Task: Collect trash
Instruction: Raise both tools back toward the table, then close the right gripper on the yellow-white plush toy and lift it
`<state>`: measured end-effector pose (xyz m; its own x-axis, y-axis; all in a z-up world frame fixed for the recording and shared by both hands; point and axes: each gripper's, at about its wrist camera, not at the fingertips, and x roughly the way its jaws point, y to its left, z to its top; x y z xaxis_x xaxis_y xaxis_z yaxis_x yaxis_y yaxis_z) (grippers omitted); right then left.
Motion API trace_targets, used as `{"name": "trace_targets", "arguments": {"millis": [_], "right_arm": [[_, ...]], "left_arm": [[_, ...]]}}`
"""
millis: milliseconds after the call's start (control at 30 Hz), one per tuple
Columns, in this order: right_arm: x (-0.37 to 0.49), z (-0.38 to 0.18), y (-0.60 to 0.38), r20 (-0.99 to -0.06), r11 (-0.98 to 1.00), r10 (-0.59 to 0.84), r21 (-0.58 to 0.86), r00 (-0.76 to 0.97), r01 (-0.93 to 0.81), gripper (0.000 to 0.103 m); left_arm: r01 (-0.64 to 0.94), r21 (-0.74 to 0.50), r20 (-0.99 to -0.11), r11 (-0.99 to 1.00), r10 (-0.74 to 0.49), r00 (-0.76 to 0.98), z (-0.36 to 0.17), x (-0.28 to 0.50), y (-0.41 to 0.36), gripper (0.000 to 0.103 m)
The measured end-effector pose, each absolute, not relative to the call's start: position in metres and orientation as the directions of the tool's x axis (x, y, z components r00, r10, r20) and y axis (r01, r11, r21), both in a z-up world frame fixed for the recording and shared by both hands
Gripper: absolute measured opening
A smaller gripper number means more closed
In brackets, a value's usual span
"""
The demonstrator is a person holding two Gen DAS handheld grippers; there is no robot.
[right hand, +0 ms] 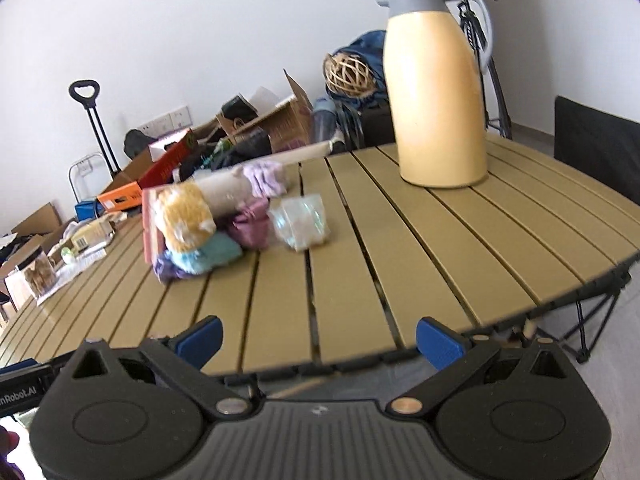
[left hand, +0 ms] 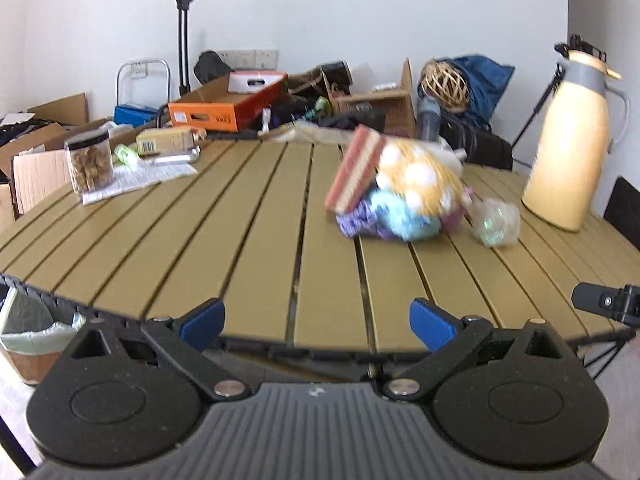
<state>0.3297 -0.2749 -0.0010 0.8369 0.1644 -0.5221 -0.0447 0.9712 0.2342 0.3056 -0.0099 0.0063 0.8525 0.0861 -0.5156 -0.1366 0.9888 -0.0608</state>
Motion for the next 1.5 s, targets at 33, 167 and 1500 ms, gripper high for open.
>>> {"name": "trace_targets", "arguments": {"millis": [33, 167, 1500], "right_arm": [[0.333, 0.001, -0.273, -0.515, 0.971, 0.167, 0.234, 0.84, -0.049, 0.103], [0.348, 0.007, -0.263, -0.491, 0.97, 0.182, 0.232, 0.852, -0.074, 0.103], [0.49, -0.015, -0.148, -0.39, 0.917, 0.37, 0.299, 0.843, -0.264, 0.064]], "left_arm": [[-0.139, -0.063, -0.504, 0.988, 0.089, 0.859, 0.008, 0.307, -0.008, 0.101], [-0.151, -0.063, -0.47, 0.987, 0.104, 0.876, 0.013, 0.317, -0.002, 0.101], [-0.23, -0.073, -0.455, 0.97, 0.173, 0.873, 0.006, 0.402, 0.066, 0.102]]}}
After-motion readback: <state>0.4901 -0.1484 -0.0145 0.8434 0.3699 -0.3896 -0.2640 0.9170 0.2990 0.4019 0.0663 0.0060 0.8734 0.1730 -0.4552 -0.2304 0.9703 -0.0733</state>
